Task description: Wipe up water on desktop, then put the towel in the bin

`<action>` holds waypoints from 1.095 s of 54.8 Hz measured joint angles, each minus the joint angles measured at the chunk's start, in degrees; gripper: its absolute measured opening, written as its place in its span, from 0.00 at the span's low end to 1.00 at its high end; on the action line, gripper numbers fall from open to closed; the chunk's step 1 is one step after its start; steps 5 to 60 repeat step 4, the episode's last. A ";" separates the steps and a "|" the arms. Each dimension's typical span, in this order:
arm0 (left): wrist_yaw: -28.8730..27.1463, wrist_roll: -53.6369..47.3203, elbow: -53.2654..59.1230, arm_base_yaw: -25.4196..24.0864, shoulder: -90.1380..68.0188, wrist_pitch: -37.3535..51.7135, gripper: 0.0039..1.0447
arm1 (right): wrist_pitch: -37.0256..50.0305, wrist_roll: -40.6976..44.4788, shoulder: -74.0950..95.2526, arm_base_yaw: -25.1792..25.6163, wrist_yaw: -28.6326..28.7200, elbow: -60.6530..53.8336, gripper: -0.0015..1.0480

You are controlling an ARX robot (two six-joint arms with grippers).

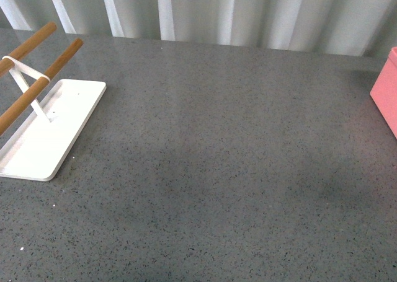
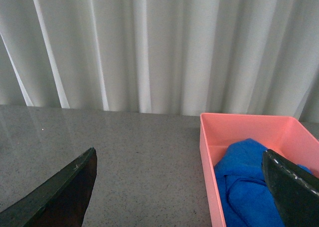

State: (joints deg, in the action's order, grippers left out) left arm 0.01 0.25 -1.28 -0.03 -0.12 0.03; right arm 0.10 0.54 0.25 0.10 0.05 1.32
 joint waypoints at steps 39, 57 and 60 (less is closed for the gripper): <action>0.00 0.00 0.00 0.00 0.00 0.00 0.94 | 0.00 0.00 0.00 0.00 0.00 0.00 0.93; 0.00 0.00 0.00 0.00 0.00 0.00 0.94 | 0.00 0.00 0.00 0.00 0.00 0.00 0.93; 0.00 0.00 0.00 0.00 0.00 0.00 0.94 | 0.00 0.00 0.00 0.00 0.00 0.00 0.93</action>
